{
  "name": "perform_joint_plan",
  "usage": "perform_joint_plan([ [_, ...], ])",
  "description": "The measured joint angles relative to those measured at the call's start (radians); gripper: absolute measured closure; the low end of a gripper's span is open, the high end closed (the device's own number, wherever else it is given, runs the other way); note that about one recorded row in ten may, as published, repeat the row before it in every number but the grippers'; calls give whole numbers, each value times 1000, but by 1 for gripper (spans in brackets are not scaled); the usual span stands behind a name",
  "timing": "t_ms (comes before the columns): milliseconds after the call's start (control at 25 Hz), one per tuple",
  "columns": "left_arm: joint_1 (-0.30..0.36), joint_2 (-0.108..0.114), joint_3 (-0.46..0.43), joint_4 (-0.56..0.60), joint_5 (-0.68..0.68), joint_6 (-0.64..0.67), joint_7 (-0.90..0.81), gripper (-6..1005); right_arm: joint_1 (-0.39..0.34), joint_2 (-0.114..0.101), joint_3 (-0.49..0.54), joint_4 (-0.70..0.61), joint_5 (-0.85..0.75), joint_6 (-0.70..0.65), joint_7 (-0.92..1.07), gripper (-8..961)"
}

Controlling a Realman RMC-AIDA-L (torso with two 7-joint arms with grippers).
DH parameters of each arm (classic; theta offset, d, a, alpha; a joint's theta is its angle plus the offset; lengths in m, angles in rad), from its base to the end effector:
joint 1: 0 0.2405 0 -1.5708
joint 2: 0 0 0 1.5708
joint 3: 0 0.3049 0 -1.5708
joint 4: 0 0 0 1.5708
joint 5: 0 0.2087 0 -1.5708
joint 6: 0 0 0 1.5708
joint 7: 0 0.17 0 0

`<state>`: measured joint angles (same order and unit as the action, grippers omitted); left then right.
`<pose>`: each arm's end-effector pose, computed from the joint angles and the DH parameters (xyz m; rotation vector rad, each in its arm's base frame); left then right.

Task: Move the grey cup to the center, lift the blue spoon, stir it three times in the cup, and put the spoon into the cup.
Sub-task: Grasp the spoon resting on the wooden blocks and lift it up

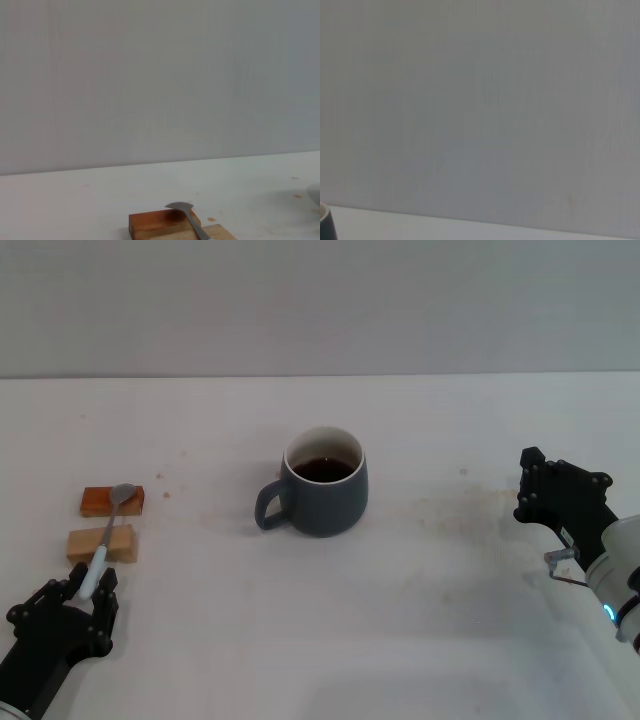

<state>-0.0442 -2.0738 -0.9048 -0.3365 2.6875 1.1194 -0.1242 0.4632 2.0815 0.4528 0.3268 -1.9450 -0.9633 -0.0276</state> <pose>-0.4103 0.2353 -0.0879 -1.7795 -0.6665 -0.5445 0.3376 0.3708 -0.1074 -1.8077 0.6103 0.5747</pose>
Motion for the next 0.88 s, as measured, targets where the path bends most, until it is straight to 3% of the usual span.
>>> perform_joint_plan([
  [80,0,0,1,0,0,0,0,701,0,0,0,0,0,0,0,954],
  [720,7,0,4,1,0,8,-2,695,-3,0,-2,0,0,0,0,955],
  [880,7,0,9,1,0,6,-2,742,-6,0,-2,1,0,0,0,955],
])
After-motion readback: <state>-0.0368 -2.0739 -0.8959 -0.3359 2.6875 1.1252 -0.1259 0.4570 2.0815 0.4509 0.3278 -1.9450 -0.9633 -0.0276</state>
